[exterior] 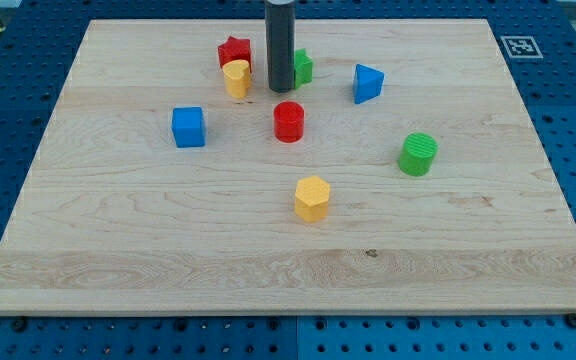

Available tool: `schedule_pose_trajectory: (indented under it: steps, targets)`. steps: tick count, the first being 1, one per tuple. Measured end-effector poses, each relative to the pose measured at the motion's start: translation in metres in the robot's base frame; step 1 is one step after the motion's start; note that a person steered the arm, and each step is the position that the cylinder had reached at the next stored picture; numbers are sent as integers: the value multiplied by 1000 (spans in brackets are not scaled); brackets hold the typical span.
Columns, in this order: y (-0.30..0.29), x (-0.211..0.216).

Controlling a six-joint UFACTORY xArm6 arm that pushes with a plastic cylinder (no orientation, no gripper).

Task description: Slide the yellow heart towards red circle

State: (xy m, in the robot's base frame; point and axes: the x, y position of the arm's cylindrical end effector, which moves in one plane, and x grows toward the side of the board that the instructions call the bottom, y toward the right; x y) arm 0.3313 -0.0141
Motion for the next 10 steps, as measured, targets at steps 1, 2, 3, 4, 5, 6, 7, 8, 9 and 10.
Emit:
schedule_pose_trajectory:
  steps: [1, 2, 3, 4, 5, 6, 7, 8, 9, 10]
  targets:
    - [-1, 19]
    - [-11, 42]
    - [-51, 42]
    - [-98, 35]
    - [-112, -7]
    - [-112, -24]
    - [-102, -24]
    - [-85, -24]
    - [-67, -24]
    - [-53, -25]
